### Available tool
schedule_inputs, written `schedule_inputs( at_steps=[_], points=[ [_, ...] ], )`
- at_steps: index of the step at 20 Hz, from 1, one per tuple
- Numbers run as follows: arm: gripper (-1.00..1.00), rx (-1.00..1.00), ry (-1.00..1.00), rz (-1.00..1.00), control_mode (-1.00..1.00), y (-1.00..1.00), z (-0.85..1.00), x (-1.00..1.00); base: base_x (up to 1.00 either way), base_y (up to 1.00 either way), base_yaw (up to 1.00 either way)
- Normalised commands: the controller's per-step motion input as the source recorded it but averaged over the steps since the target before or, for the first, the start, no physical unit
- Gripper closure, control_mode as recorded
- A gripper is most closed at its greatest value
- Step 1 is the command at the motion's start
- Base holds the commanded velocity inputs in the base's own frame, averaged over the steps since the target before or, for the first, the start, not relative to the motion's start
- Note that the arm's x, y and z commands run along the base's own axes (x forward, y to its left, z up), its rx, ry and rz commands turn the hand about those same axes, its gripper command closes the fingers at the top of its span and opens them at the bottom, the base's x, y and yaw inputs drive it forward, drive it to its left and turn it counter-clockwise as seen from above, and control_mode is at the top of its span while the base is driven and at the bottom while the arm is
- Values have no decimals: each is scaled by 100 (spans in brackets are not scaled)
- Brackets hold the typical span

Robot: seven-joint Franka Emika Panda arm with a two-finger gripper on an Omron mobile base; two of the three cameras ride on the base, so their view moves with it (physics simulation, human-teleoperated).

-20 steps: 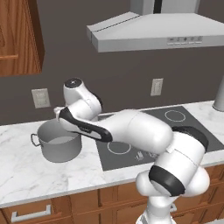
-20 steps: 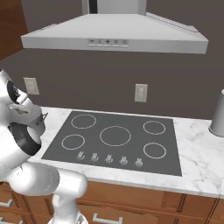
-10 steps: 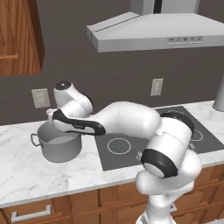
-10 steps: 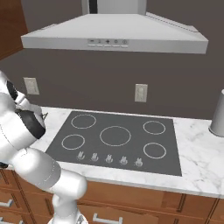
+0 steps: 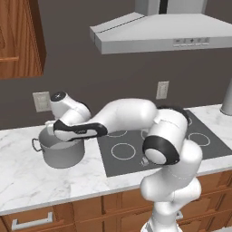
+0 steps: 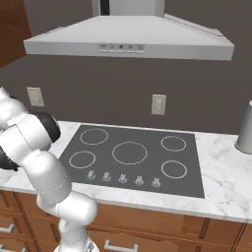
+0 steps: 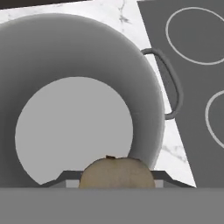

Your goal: Turn on the sink faucet. Then move the garlic from the counter to the sink. Turn off the sink. Move the vegetable from the sink to the pot next to the stove. Finally move the pot to the front right burner.

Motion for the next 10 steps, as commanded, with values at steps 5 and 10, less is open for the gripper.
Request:
schedule_inputs(
  at_steps=[5,10],
  points=[
    [100,-1,7,0,-100,2,-22,16,0,0,0],
    [100,0,5,0,-100,8,-21,11,0,0,0]
  ],
)
